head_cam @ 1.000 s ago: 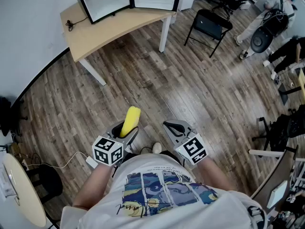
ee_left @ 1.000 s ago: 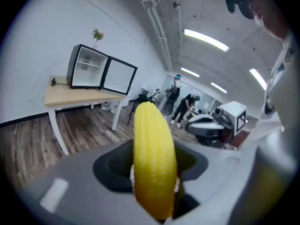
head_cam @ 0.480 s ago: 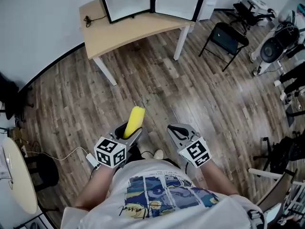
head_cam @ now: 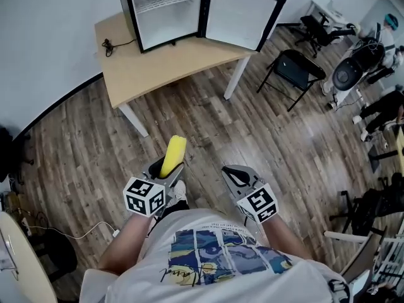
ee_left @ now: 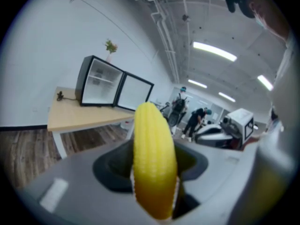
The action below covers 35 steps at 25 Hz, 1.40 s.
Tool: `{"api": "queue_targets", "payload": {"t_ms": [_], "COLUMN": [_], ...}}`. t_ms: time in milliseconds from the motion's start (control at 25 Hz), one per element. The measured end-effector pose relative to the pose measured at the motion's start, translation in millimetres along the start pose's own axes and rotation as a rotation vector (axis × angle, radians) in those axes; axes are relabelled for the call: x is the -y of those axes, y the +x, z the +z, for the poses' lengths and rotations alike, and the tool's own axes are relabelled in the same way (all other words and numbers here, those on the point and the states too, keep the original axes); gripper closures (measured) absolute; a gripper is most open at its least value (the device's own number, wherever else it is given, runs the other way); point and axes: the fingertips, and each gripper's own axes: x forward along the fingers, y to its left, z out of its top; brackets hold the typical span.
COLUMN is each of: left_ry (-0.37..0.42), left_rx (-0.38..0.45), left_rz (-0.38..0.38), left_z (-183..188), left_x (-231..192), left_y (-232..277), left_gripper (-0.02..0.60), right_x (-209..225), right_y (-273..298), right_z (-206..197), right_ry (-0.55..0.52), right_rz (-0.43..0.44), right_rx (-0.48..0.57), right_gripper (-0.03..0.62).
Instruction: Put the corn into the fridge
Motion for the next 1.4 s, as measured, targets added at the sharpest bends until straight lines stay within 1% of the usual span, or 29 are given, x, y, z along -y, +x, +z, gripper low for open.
{"api": "queue_targets", "payload": {"t_ms": [80,160,240,320,520,680,920,1080,1200,1400], "left_ry": [0.014,0.036,0.055,0.052,0.02,0.023,0.047,0.052,0.052,0.065], "left_rx": [0.021,0.032,0.034,0.036,0.05,0.043,0.056,0.068,0.082,0.114], "left_rz": [-0.011,-0.021,-0.023,-0.014,0.016,0.045,0.114,0.167,0.198,0.25], "left_z": [24,45,62,75,95,113,164,213,250,309], "left_x": [-25,-49,-75,-101,-142,-162,-200,-228,-248,-282], "left_y": [11,21,27,33,52,75,130,173,208,261], "left_gripper": [0.354,0.354,0.354,0.354,0.354,0.354,0.354,0.354,0.354,0.354], "right_x": [15,28,36,40,56,83,153,215,260,323], "right_y": [21,44,69,93,130,151,194,220,233,246], "right_z": [19,38,56,73,94,100,120,142,155,155], "right_ry": [-0.025,-0.021,-0.017,-0.034,-0.055,-0.037,-0.048,-0.075,-0.096,-0.111], "right_rz": [-0.019,-0.036,-0.047,-0.048,-0.002,0.03,0.105,0.159,0.184,0.213], "right_rx": [-0.011,-0.009,0.001,0.003,-0.014,-0.009,0.023,0.022,0.036,0.035], "right_gripper": [0.582,0.582,0.583,0.583,0.583,0.583,0.583,0.582,0.582,0.58]}}
